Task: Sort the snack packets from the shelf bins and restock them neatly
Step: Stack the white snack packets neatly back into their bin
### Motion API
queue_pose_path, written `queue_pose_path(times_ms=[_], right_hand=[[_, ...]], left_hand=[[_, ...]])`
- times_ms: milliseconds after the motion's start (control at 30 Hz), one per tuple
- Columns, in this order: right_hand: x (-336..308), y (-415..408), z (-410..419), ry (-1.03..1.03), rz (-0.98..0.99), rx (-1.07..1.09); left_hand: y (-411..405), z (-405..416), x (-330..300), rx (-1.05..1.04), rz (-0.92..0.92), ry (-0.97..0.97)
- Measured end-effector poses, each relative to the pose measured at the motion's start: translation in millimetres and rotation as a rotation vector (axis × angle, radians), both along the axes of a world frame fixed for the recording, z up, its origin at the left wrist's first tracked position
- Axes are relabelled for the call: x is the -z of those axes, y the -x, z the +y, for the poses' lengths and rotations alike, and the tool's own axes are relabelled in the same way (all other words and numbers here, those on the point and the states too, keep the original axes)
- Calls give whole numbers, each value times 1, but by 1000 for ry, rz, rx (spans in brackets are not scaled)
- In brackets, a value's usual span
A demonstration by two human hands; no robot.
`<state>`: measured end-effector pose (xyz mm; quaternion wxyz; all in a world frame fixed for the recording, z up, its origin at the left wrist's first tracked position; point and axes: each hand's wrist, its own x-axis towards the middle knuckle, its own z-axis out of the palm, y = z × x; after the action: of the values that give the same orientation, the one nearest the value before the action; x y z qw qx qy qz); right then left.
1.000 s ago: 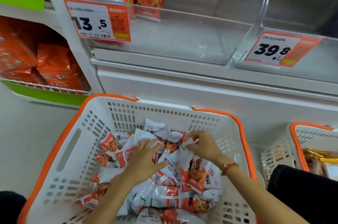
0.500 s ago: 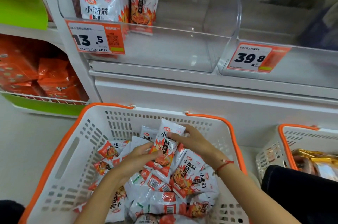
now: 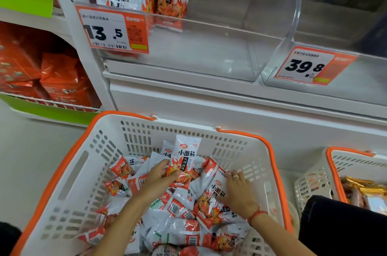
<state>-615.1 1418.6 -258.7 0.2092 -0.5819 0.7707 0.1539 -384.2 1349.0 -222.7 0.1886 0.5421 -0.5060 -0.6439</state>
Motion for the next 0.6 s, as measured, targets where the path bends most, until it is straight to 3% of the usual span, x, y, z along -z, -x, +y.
queue_pose_path(times_ms=[167, 300, 367, 500, 600], right_hand=[[-24, -1, -15, 182, -361, 22], [-92, -5, -38, 72, -827, -56], [-129, -12, -43, 141, -988, -15], [-167, -26, -52, 542, -1093, 175], [-177, -34, -54, 685, -1120, 252]], left_hand=[[-7, -8, -13, -30, -10, 72], [-5, -10, -35, 29, -16, 136], [0, -9, -53, 90, 16, 128], [10, -9, -81, 134, 85, 39], [12, -7, -97, 159, 139, 67]])
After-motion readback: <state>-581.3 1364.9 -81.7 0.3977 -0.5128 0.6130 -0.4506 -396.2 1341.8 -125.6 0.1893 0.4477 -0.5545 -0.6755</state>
